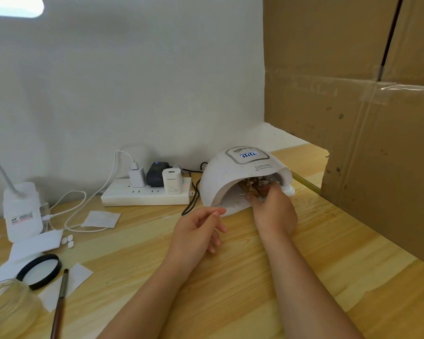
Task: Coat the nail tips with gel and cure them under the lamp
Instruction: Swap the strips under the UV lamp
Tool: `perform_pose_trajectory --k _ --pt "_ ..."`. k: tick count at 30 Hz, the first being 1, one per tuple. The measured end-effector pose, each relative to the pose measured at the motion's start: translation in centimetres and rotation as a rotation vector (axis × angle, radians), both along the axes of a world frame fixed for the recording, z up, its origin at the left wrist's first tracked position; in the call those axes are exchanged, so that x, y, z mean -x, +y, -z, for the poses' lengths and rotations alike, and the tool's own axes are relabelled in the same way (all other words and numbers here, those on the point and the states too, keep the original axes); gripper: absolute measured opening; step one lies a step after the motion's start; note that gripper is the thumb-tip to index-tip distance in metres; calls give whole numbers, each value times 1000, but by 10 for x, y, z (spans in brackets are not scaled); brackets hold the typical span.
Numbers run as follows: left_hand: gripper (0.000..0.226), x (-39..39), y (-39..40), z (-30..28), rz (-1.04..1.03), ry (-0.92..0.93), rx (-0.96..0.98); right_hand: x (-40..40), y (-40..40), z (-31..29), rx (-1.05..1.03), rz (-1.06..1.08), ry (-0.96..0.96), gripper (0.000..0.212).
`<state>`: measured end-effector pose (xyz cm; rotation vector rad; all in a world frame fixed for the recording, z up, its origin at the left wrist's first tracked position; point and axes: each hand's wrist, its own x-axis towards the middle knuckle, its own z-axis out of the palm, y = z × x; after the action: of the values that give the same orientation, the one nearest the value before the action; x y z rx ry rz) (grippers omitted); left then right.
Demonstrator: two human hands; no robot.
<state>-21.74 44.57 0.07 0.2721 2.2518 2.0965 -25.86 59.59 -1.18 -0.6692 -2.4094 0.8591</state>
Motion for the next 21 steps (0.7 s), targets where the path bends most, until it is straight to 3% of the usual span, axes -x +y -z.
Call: perform_pose_trajectory --k 7,11,12,16,21 --pt "23 2 -4 0 -49 -20 -133 -18 -3 -13 90 -7 299 15" --pt "30 3 -8 -2 -174 17 -244 -23 -2 -34 2 -94 476 12" --pt "32 3 -10 -2 -200 23 -268 -22 -1 -40 -46 -130 450 9" --pt "31 5 -13 -3 -247 7 -309 -4 4 -61 -343 -258 141 42" --pt "33 6 -13 -2 -237 1 -300 18 9 -87 -504 -358 -177 45"
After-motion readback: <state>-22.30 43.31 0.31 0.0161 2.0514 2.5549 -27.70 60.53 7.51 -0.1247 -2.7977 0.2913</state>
